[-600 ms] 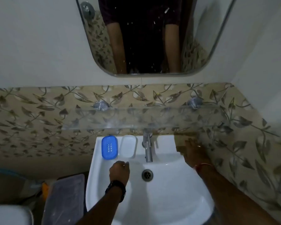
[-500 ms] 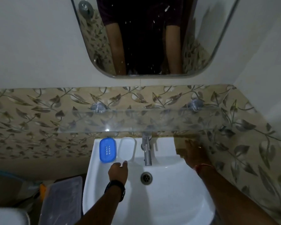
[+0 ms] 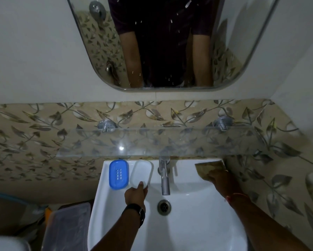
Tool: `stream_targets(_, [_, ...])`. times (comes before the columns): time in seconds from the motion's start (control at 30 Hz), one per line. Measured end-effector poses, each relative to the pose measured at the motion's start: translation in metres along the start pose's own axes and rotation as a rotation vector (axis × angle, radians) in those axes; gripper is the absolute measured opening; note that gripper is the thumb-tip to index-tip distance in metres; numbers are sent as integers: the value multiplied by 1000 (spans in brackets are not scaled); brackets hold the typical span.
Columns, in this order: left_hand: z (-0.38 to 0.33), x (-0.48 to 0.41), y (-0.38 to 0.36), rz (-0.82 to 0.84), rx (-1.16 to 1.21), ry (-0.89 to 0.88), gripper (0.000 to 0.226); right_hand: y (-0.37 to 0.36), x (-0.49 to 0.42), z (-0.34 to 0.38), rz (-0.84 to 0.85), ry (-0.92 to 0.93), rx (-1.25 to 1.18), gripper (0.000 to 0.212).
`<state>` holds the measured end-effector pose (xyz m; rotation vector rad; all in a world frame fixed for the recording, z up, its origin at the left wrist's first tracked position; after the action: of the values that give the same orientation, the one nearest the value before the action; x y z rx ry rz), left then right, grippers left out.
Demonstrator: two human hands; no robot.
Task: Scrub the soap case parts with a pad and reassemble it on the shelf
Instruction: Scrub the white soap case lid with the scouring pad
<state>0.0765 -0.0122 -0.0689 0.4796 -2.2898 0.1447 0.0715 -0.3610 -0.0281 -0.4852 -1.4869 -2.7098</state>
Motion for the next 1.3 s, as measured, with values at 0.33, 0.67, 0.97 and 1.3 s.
stream_targets(0.33, [-5, 24, 39, -11, -151, -193, 16, 17, 70, 38, -349, 106, -332, 14])
stream_targets(0.67, [-13, 71, 91, 56, -443, -386, 18, -35, 165, 17, -466, -355, -1174, 17])
stream_targets(0.97, [-66, 126, 92, -45, -885, -928, 22, -60, 216, 53, -349, -420, -1510, 36])
stream_targets(1.3, [-80, 197, 59, -223, -1328, -1683, 44, -87, 223, 83, -270, -459, -1611, 29])
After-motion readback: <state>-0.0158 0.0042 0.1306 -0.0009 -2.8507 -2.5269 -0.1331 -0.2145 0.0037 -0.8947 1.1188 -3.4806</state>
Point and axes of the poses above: each hand's wrist, its own x-axis away from the middle knuckle, its own y-axis out of the back of the hand, z = x × y, the point moved 6 cm from there along -x, towards the middle knuckle, and after that the axes turned 12 degrees about -x, right-handed, at the moved point
